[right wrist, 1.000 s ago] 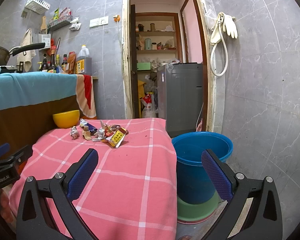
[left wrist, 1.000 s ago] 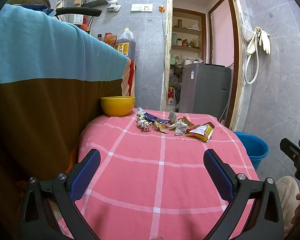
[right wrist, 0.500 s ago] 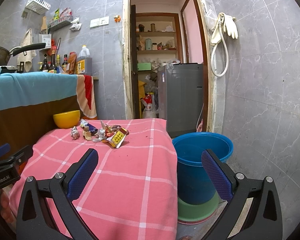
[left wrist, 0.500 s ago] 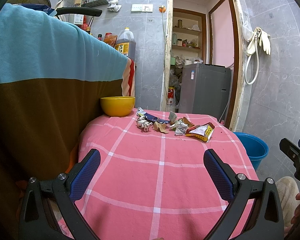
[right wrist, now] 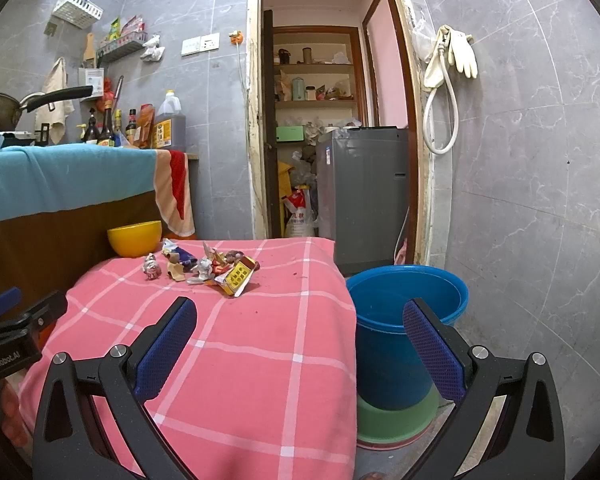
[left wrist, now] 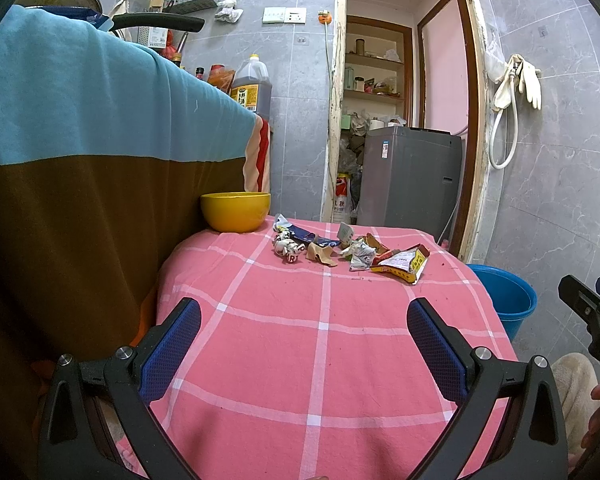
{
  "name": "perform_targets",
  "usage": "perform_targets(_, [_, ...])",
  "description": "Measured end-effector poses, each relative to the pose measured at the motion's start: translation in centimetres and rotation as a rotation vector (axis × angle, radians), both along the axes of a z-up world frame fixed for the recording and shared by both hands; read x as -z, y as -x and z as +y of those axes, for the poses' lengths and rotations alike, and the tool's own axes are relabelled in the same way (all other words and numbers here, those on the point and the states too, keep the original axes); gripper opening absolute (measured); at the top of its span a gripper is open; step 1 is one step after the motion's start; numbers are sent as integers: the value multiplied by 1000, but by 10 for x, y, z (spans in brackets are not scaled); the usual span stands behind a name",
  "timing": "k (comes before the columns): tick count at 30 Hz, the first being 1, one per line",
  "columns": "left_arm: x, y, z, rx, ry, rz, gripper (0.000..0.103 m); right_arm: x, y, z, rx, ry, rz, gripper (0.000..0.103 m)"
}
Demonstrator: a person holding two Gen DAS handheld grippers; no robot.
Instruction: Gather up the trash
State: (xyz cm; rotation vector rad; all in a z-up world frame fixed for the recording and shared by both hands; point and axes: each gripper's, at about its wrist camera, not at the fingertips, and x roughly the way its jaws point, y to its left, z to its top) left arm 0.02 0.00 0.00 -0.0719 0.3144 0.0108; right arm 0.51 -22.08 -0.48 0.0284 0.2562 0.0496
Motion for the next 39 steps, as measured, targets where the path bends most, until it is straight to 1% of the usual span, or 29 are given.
perform_targets(39, [0, 0, 0, 0, 2, 5, 101, 0, -2, 5, -1, -1, 0, 103])
